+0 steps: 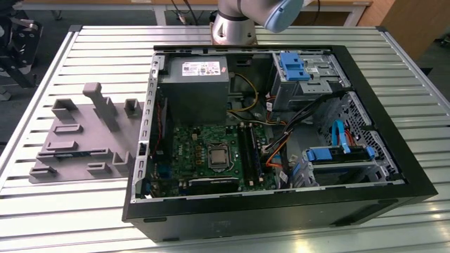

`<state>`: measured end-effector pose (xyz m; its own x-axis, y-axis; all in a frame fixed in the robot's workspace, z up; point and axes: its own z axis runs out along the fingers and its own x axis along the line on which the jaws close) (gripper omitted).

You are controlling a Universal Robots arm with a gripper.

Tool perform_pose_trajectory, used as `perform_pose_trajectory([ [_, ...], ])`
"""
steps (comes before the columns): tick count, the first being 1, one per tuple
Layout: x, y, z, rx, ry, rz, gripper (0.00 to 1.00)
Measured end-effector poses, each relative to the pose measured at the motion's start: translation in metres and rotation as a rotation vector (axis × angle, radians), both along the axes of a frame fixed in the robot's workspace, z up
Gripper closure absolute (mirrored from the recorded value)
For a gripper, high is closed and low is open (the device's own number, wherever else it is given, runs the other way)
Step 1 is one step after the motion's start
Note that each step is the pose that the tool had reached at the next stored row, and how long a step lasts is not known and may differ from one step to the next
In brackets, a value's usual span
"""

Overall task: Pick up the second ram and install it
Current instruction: 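Pick up the second ram and move it above second insertion slot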

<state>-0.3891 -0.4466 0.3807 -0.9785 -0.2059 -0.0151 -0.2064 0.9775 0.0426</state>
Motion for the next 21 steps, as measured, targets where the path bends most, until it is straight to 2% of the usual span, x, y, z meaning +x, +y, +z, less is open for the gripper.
perform_pose_trajectory([
  [13,0.0,0.0,-0.0001,-0.0049,0.0001,0.137,0.89],
  [21,0.0,0.0,-0.0001,-0.0056,0.0001,0.145,0.89],
])
